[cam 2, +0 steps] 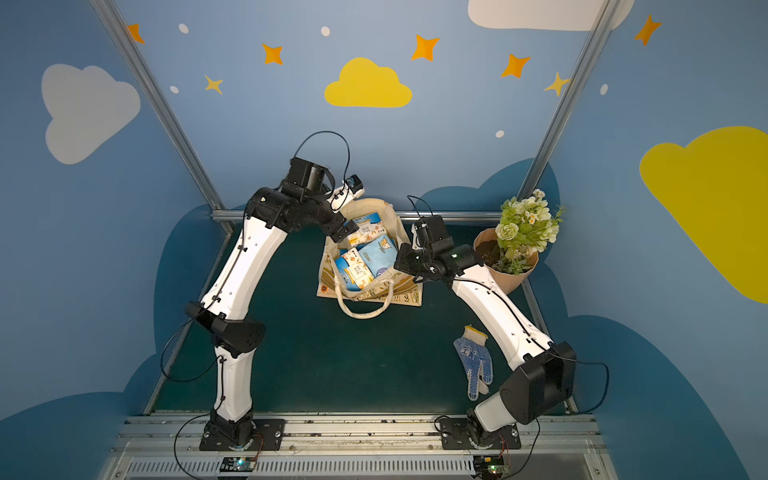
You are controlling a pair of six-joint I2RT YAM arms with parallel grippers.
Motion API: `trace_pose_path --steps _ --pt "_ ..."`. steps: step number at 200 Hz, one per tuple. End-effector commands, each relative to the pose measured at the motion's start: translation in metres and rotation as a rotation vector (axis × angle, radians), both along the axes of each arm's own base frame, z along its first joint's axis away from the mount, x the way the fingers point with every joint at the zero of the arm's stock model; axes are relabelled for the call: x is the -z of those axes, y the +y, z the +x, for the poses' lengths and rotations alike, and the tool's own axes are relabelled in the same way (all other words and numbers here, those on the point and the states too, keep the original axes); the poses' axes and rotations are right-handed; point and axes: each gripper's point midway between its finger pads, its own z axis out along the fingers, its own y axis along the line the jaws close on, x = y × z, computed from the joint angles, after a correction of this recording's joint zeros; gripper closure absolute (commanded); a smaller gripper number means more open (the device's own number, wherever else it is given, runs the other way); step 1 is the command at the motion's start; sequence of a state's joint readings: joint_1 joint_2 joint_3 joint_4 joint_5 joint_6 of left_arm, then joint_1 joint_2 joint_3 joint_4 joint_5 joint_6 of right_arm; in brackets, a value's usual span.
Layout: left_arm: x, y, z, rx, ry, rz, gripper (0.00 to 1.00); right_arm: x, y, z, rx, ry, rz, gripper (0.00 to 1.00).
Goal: Put tissues into the canvas bag
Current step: Place the pack of facial tissues in the canvas bag, then adjust the canvas bag at the center of the board.
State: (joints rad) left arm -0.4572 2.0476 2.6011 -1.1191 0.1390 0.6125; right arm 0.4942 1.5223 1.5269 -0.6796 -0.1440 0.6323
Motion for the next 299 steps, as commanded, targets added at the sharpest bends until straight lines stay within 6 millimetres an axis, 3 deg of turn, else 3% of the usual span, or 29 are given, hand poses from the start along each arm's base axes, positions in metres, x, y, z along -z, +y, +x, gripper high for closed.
trace_pose_path --steps 1,39,77,108,112,135,149,163,191,236,299 --pt "-0.036 0.018 -0.017 -0.064 -0.019 -0.096 0.0 -0.036 0.002 0.013 -0.036 -0.092 0.026 1.0" --pt "-0.048 0.052 -0.026 -0.149 0.007 -0.184 0.0 -0.052 0.006 0.034 -0.034 -0.121 0.037 1.0" --pt "-0.028 0.08 -0.028 -0.205 0.03 -0.181 0.0 -0.034 0.008 0.036 -0.033 -0.083 0.03 1.0" --pt "-0.012 0.091 -0.031 -0.225 0.057 -0.165 0.0 -0.041 -0.004 0.032 -0.025 -0.094 0.025 1.0" --pt "-0.009 0.091 -0.032 -0.225 0.064 -0.165 0.0 -0.043 -0.005 0.03 -0.027 -0.094 0.027 0.92" --pt "0.007 0.097 -0.034 -0.243 0.089 -0.161 0.0 -0.042 -0.007 0.024 -0.05 -0.081 0.029 0.68" --pt "0.014 0.1 -0.035 -0.256 0.096 -0.167 0.0 -0.036 -0.005 0.019 -0.068 -0.059 0.031 0.64" --pt "0.019 0.098 -0.039 -0.243 0.118 -0.193 0.0 -0.03 -0.003 0.017 -0.079 -0.048 0.041 0.52" --pt "0.022 0.1 -0.041 -0.248 0.137 -0.202 0.0 -0.023 -0.002 0.014 -0.079 -0.041 0.059 0.37" --pt "0.02 0.106 -0.042 -0.261 0.143 -0.222 0.0 -0.028 -0.005 0.004 -0.076 -0.054 0.074 0.21" --pt "0.028 0.109 -0.041 -0.271 0.165 -0.228 0.0 -0.027 -0.011 -0.008 -0.07 -0.037 0.061 0.19"
